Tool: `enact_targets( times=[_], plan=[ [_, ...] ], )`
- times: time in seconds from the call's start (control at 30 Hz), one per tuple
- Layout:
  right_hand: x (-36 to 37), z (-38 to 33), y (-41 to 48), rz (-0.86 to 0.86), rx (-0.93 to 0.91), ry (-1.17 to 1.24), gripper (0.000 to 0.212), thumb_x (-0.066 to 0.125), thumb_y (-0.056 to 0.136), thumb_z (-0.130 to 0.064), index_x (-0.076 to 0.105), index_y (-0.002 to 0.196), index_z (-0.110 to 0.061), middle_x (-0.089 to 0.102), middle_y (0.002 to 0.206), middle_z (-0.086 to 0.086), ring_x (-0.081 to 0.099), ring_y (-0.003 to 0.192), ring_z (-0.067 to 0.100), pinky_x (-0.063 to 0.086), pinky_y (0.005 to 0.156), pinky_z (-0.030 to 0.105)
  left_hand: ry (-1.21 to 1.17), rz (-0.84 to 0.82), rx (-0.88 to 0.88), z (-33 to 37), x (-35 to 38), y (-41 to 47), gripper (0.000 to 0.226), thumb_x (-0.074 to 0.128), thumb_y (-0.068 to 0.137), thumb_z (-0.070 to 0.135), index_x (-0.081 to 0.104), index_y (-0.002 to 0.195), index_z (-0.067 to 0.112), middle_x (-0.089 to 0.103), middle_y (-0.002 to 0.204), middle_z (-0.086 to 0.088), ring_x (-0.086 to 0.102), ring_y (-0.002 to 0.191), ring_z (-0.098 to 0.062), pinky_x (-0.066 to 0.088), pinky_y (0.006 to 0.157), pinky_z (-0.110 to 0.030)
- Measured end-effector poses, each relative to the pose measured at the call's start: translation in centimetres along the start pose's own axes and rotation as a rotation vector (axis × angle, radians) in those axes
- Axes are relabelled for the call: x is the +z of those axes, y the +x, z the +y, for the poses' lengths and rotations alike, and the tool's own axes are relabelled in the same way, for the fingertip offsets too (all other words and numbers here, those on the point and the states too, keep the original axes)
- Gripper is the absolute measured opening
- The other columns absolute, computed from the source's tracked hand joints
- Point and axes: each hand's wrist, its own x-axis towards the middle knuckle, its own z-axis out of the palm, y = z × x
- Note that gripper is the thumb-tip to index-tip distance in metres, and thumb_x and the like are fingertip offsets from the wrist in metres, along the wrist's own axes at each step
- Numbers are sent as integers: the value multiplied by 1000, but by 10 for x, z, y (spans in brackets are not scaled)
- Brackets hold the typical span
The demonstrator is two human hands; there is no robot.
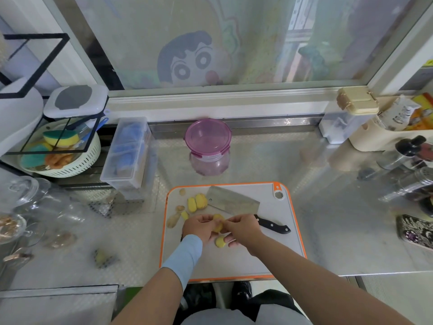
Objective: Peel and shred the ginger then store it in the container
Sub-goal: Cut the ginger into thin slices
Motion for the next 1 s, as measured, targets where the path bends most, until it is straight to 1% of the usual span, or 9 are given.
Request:
enact_targets(
  times=[0.07,0.2,0.3,0.4,0.47,0.57,0.67,0.87,1.0],
  plan=[
    [0,2,1,11,14,-8,15,69,89,-14,71,93,1,75,80,14,66,58,22,62,64,38,72,41,32,-3,2,1,15,80,78,25,72,89,20,74,75,4,71,65,-16,57,70,-31],
    [0,3,3,16,38,-93,16,62,91,-12,70,93,1,75,79,14,66,57,23,62,62,37,345,140,116,-4,4,-2,9,74,80,38,68,82,32,68,80,15,62,74,-8,46,64,-24],
    [0,2,9,28,28,-296,18,58,91,-14,71,92,-1,75,75,11,68,55,20,59,55,30,571,144,153,-6,3,-1,12,69,81,47,66,84,36,64,82,14,61,81,-13,47,71,-26],
    [-2,-1,14,74,-1,-571,24,55,86,-15,75,85,-3,68,56,6,63,47,13,56,55,24,727,150,185,-6,2,1,16,64,83,49,66,92,36,65,89,14,60,82,-14,44,68,-25],
    [-2,-1,16,93,-44,-664,23,56,83,-16,75,79,-3,63,52,4,59,48,15,54,56,24,767,162,233,-7,1,1,17,63,84,49,61,97,37,64,91,16,59,80,-12,41,66,-25],
    [-3,1,18,115,-104,-747,14,63,81,-21,68,74,-10,64,66,3,63,63,20,51,57,27,789,164,293,-10,-2,2,22,62,85,47,53,101,36,58,87,19,56,78,-10,38,66,-26],
    [-6,2,22,99,-148,-802,13,62,81,-22,67,72,-15,67,73,4,66,73,22,54,62,29,903,134,358,-12,-3,3,16,56,91,45,57,103,35,63,94,16,54,80,-11,40,69,-25],
    [-4,5,24,89,-141,-774,20,59,78,-17,56,59,-17,52,57,-2,49,51,14,36,45,19,779,103,321,-14,1,1,19,66,85,35,59,102,34,67,98,14,60,89,-14,49,79,-29],
    [-3,6,26,90,-164,-786,10,59,81,-21,67,77,-17,66,76,0,62,68,16,45,53,22,864,105,346,-14,3,1,28,60,89,34,55,117,36,66,106,12,61,96,-17,47,80,-29]
  ],
)
